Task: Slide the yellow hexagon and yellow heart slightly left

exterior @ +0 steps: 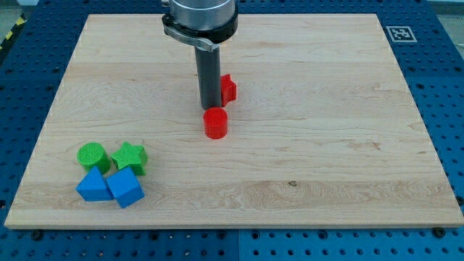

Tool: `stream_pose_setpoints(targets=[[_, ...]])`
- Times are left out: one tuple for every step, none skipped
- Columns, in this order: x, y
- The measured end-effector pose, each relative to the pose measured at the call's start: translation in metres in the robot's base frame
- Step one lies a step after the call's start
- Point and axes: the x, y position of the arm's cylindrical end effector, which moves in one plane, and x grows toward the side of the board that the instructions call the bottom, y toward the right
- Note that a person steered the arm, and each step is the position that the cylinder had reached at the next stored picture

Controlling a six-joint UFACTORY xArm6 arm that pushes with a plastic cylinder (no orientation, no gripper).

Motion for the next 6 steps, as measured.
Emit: stream_pose_setpoints(targets=[[0.015, -0.022], [0.036, -0.014], [0.021, 0.028], [-0.030, 0.075], [-0.044, 0.089], [-0.053, 0.094]])
